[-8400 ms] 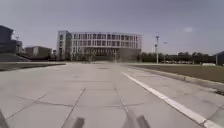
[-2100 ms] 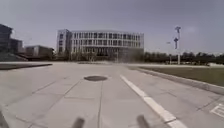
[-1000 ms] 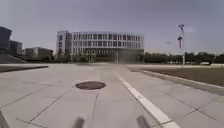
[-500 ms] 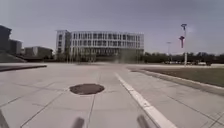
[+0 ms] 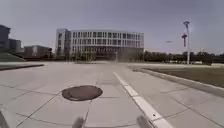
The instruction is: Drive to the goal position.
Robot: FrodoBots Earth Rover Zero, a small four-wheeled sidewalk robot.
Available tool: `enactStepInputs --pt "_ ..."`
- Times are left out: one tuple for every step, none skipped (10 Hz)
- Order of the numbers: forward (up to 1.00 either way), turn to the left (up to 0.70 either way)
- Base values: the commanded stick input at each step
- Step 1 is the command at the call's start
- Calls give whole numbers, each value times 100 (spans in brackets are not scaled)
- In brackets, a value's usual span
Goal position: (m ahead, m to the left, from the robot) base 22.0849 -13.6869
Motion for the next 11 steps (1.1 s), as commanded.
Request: enactStepInputs --pt "70 0" --pt "70 0" --pt "70 0" --pt "70 0" --pt "70 0" --pt "70 0" --pt "70 0" --pt "70 0" --pt "70 0" --pt "70 0" --pt "70 0"
